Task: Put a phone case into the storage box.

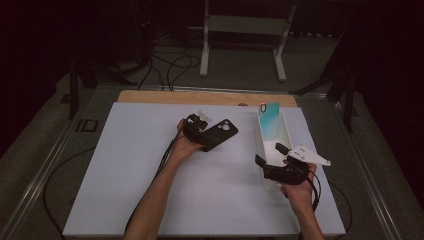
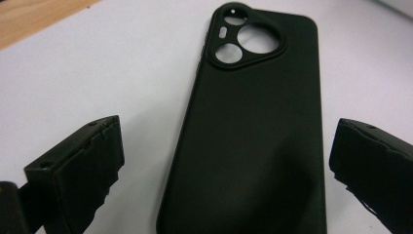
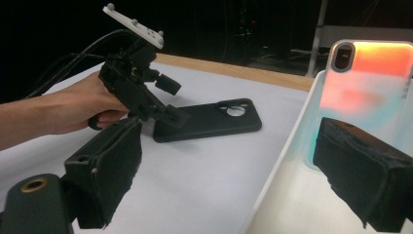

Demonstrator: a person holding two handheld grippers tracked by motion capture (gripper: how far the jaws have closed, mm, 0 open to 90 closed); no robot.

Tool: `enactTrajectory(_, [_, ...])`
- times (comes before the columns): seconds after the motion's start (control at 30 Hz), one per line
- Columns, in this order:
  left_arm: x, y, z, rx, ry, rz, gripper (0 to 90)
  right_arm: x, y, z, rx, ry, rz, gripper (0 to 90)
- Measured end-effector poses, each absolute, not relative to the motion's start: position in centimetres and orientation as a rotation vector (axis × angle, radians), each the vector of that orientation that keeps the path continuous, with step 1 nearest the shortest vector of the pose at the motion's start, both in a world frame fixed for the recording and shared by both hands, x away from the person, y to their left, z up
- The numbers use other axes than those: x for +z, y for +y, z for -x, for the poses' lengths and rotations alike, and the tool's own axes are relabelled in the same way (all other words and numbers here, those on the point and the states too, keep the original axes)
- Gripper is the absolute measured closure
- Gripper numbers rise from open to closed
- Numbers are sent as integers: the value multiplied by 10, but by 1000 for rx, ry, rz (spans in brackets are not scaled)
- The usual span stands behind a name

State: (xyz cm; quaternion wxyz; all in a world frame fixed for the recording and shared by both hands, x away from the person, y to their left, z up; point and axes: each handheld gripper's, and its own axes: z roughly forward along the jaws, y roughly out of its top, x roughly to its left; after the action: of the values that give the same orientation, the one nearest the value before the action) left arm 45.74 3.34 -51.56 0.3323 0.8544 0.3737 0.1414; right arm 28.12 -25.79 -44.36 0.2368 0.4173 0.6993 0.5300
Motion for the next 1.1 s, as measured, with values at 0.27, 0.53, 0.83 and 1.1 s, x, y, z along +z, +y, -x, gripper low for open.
enactTrajectory(0.27, [-522,24,-461,350,977,-2280,0,-444,-258,-281,1453,1918,-1146,103])
enactTrajectory(0.53, [-528,21,-462,326,985,-2300,15,-445,-260,-282,1454,1916,-1154,103])
enactTrajectory(0.83, [-526,21,-459,313,1000,-2321,84,-446,-260,-282,1452,1916,-1156,103])
enactTrajectory(1.1, [-521,28,-451,292,982,-2374,137,-446,-260,-281,1453,1913,-1158,104])
